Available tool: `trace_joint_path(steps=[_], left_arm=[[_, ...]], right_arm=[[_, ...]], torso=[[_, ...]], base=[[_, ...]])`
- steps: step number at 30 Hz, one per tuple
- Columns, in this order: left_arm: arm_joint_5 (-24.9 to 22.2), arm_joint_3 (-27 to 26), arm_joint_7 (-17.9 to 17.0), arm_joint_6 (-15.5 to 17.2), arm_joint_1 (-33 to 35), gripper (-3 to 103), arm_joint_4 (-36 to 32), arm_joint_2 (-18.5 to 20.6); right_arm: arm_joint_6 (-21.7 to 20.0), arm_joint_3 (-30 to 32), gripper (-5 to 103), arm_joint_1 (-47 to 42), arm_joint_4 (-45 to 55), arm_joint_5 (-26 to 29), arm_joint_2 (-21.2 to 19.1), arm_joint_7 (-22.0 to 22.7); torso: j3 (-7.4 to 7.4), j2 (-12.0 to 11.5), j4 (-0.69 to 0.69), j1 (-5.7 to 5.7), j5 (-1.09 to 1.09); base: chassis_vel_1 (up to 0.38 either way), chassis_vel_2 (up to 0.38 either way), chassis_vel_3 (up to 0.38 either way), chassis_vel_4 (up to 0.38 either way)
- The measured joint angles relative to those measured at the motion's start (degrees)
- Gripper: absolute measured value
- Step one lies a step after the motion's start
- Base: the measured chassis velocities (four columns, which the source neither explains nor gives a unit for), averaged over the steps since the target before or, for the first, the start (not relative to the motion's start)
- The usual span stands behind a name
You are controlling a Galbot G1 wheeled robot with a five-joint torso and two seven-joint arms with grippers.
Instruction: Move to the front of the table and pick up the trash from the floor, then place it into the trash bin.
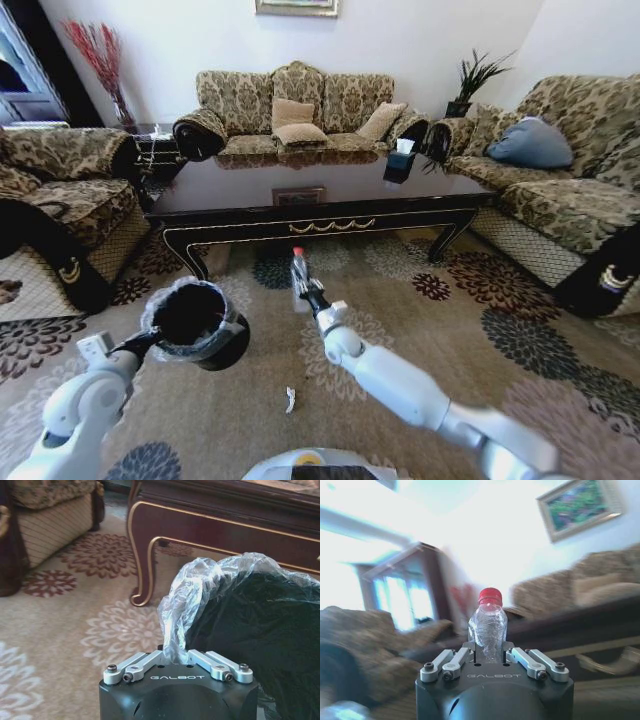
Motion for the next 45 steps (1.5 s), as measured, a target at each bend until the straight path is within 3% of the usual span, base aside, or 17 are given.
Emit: trace_joint_path(steps=[5, 13, 21, 27, 33, 36, 39, 41, 45], left_arm=[[-0.78, 1.94, -0.23, 1.22, -2.45, 2, 0.22, 0.24], [-3.67, 3.02, -0.99, 2.12, -5.01, 2, 1.09, 0.16], [-5.51, 1.37, -1.64, 2.24, -6.25, 2, -0.22, 0.25], [-6.85, 0.61, -1.77, 2.29, -6.29, 2, -1.97, 0.77], [-6.62, 0.29, -1.79, 2.31, -5.9, 2, -1.68, 0.78], [-6.5, 0.15, -1.79, 2.27, -5.76, 2, -1.49, 0.82], [-6.29, -0.51, -1.79, 2.18, -5.08, 2, -1.47, 0.83], [-6.27, -0.65, -1.79, 2.16, -4.93, 2, -1.51, 0.82], [-6.23, -1.15, -1.8, 2.07, -4.28, 2, -2.14, 0.64]], right_arm=[[-0.71, -5.28, 23, 7.2, 1.4, 4.37, 4.3, 0.04], [-0.94, -10.29, 23, 15.78, -0.81, 5.17, 9.92, -0.24], [-0.04, -14.48, 23, 16.8, -4.15, 3.45, 13.53, -0.35], [1.56, -15.21, 22, 16.5, -6.11, 0.97, 14.06, -0.78], [3.91, -14.71, 49, 16.33, -5.99, 0.33, 12.68, -2.49], [4.1, -14.25, 54, 15.89, -5.15, 0.3, 12.08, -2.63], [4.18, -13.7, 71, 15.2, -3.47, 0.35, 10.95, -2.65], [4.18, -13.63, 71, 15.04, -3.03, 0.36, 10.62, -2.64], [4.14, -13.06, 92, 13.94, -0.51, 0.28, 8.9, -2.63]], torso=[[0.0, 0.0, 0.01, 0.0, 0.0], [0.0, 0.0, -0.01, 0.0, -0.01], [0.0, 0.0, 0.01, 0.0, -0.02], [-0.01, 0.0, -0.03, 0.0, 0.0], [0.0, 0.0, -0.01, 0.0, 0.0], [0.0, 0.0, -0.02, 0.0, 0.0], [-0.01, 0.0, 0.0, 0.0, 0.0], [-0.01, 0.0, 0.0, 0.0, 0.0], [-0.01, 0.01, -0.02, 0.0, 0.0]], base=[[0.0, 0.0, 0.0, 0.0], [0.0, 0.0, 0.0, 0.0], [0.0, 0.0, 0.0, 0.0], [0.0, 0.0, 0.0, 0.0], [0.0, 0.0, 0.0, 0.0], [0.0, 0.0, 0.0, 0.0], [0.0, 0.0, 0.0, 0.0], [0.0, 0.0, 0.0, 0.0], [0.0, 0.0, 0.0, 0.0]])
